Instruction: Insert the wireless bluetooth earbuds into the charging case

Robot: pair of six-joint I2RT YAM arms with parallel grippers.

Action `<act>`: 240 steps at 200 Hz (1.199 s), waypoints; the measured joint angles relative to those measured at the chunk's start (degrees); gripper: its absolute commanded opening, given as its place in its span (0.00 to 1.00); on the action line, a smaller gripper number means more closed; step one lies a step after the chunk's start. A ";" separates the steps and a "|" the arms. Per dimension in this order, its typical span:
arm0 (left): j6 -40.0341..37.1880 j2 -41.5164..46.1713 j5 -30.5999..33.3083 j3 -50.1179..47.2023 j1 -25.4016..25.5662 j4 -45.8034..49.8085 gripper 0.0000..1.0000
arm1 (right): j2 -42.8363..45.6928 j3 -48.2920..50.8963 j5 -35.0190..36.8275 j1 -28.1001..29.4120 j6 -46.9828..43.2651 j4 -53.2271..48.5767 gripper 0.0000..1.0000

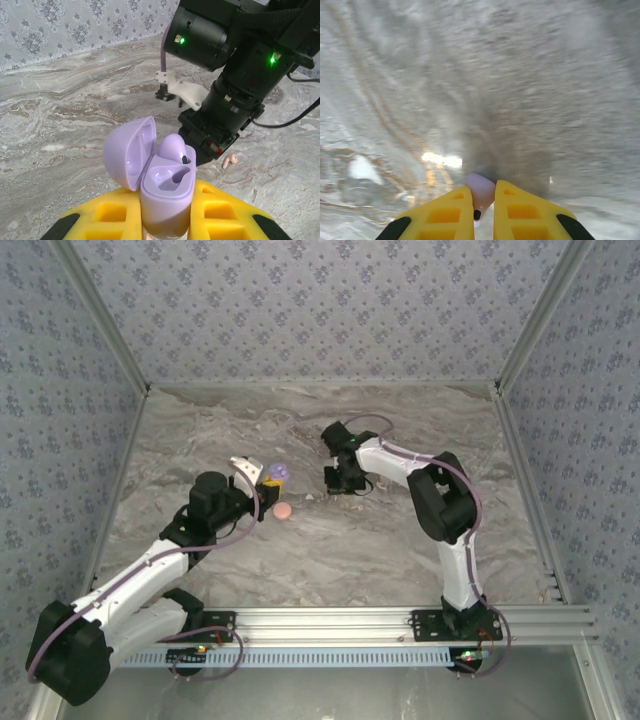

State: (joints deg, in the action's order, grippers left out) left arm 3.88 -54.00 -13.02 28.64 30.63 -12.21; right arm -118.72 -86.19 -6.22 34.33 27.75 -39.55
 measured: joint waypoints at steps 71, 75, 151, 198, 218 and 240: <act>0.02 -0.46 -0.39 0.00 -0.02 -1.01 0.15 | 0.52 0.42 -0.42 -4.59 -12.26 -3.30 0.18; 0.04 -0.61 -0.48 0.00 0.00 -1.22 0.15 | 0.46 0.31 -0.42 -4.59 -12.70 -3.61 0.18; 0.20 -2.36 -1.11 0.00 0.00 -1.51 0.15 | -1.62 -2.80 -0.35 -4.50 -16.81 -7.32 0.34; 0.20 -2.36 -1.11 0.00 -0.02 -1.51 0.14 | -2.97 -4.90 0.02 -4.04 -16.87 -9.33 0.34; 0.20 -2.36 -1.11 0.00 0.00 -1.51 0.15 | -3.39 -5.64 0.37 -3.74 -16.94 -10.05 0.34; 0.20 -2.36 -1.11 0.00 -0.02 -1.51 0.15 | -3.87 -6.43 0.44 -3.28 -17.31 -10.43 0.34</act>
State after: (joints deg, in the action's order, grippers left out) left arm 4.08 -56.36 -14.13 28.64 30.61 -13.72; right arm -122.58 -92.62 -5.78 31.05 10.44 -49.98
